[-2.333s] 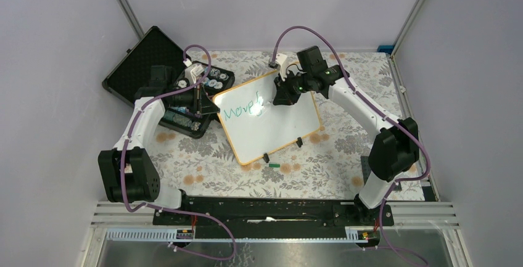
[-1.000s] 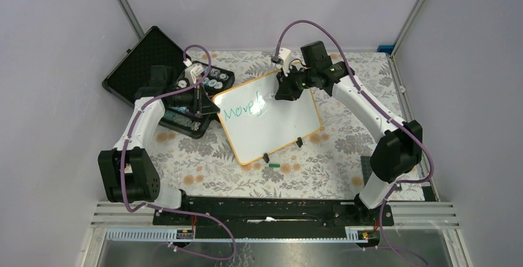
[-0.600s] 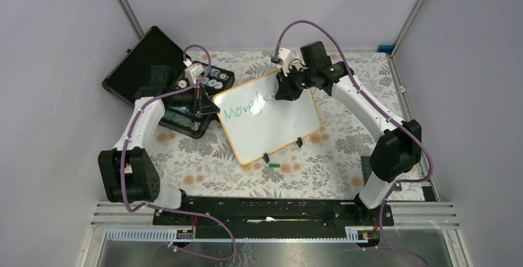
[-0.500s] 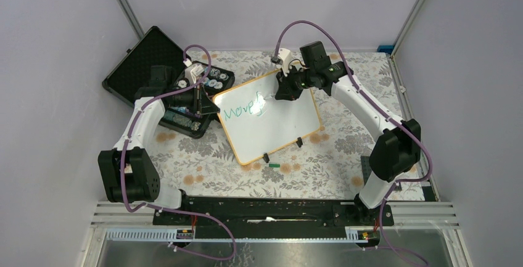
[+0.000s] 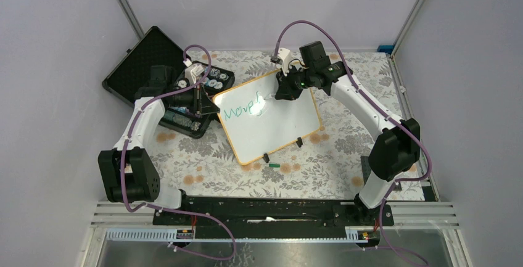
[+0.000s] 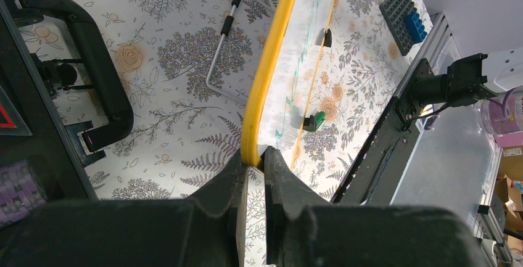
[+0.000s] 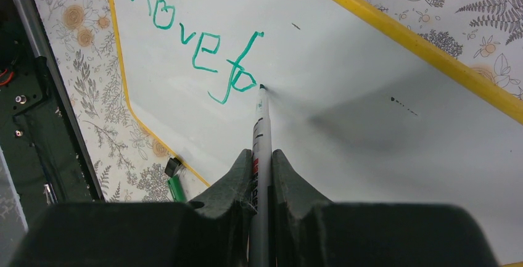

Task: Write a sentence on the whiteboard

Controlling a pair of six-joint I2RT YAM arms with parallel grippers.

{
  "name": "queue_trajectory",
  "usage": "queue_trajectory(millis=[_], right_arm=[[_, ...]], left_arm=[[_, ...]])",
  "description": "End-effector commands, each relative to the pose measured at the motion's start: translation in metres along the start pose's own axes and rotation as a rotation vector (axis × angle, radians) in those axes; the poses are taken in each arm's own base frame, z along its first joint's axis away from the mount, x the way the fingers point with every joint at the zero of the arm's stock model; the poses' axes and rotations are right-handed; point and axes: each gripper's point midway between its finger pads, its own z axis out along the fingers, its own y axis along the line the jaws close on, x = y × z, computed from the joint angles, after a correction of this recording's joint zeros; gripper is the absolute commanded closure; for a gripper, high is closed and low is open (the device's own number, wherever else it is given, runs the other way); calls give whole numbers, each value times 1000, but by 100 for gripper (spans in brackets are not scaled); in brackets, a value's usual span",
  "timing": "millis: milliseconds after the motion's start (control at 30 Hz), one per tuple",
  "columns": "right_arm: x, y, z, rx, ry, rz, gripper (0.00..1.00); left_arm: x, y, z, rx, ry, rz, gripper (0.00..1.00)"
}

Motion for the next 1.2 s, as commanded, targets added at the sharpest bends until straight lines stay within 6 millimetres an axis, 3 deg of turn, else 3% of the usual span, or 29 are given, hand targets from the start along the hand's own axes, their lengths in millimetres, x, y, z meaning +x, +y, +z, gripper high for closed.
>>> queue_trajectory(millis=[0, 733, 1167], right_arm=[[-14, -15, -10, 77, -33, -29, 100], [15, -4, -8, 36, 11, -10, 100], [4, -4, -7, 28, -8, -11, 100]], left_arm=[[-3, 13, 2, -69, 6, 121, 100], [-4, 12, 2, -68, 6, 123, 100], [-3, 12, 2, -68, 7, 122, 100]])
